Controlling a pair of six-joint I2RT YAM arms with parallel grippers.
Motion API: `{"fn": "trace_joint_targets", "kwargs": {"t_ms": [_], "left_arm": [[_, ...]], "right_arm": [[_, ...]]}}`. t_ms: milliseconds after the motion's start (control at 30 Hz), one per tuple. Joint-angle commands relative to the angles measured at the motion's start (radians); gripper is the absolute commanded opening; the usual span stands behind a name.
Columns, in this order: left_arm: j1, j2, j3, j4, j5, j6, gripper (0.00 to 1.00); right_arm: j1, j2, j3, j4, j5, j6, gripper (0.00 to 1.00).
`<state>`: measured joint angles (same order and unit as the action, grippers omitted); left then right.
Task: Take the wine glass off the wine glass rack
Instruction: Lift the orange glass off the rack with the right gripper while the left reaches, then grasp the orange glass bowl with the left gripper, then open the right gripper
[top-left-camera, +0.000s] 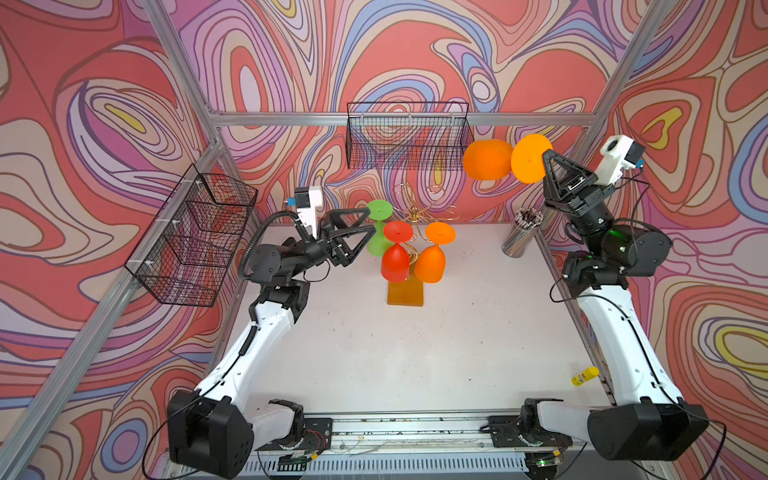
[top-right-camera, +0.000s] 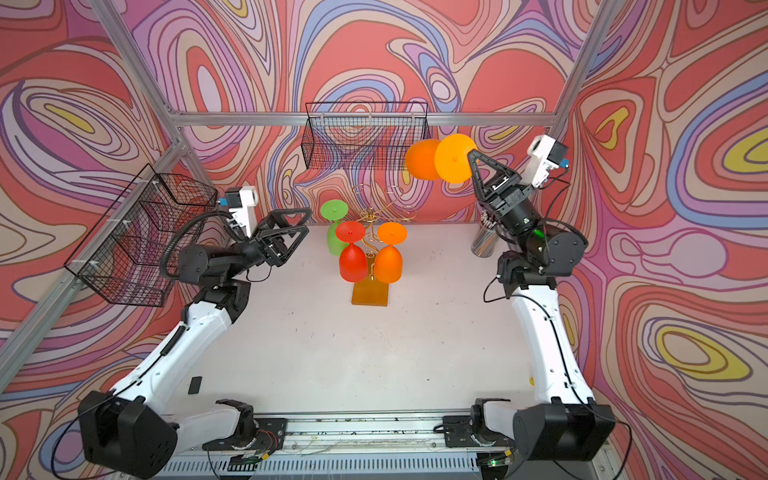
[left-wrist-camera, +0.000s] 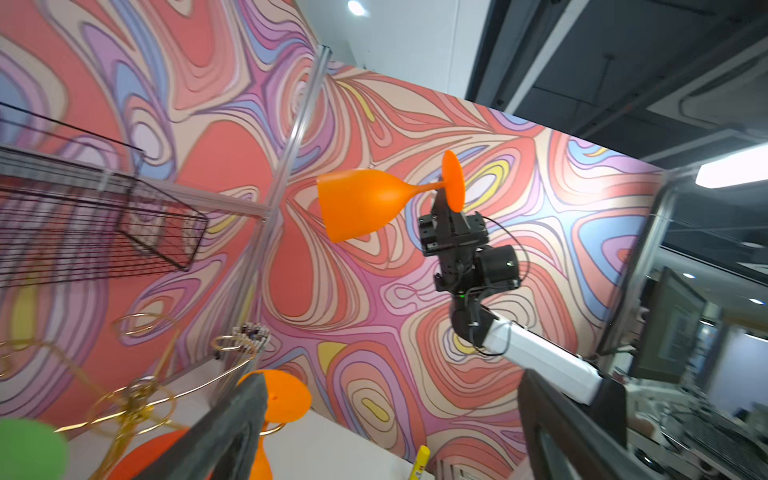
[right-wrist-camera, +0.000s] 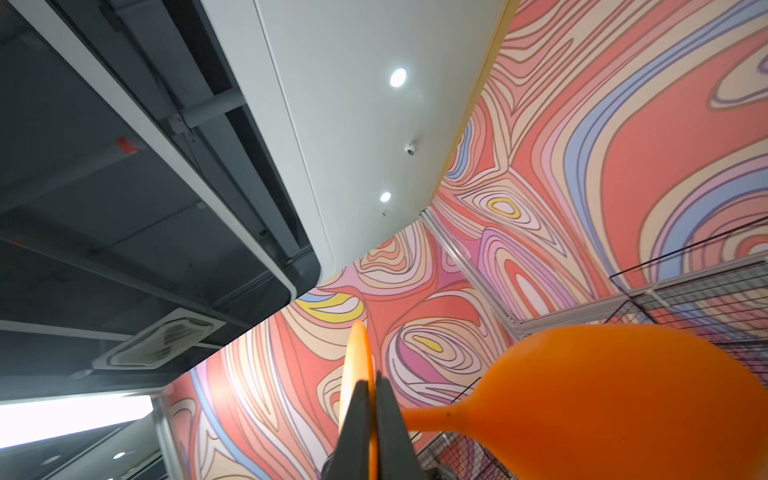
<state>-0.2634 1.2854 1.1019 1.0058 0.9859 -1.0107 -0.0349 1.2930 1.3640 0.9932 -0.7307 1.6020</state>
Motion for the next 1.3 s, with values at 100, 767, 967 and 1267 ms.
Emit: {"fn": "trace_joint_targets", "kwargs": {"t_ms": [100,767,967,1267], "left_arm": [[-0.102,0.201,0.202,0.255,0.118,-0.171,0.90],[-0.132,0.382,0.317,0.355,0.076,-0.209,0.92],[-0.147,0.366,0.325,0.356,0.087,-0.199,0.89],[-0.160,0.317,0.282,0.356,0.089,-0.163,0.79]], "right_arm": [[0.121,0.018,0.055,0.212,-0.084,0.107,0.00],[0.253,0.066,-0.050,0.340,-0.090,0.176,0.00],[0.262,0.087,-0.072,0.362,-0.074,0.183,0.00],[0.269,0.130,-0.079,0.417,-0.058,0.222,0.00]]}}
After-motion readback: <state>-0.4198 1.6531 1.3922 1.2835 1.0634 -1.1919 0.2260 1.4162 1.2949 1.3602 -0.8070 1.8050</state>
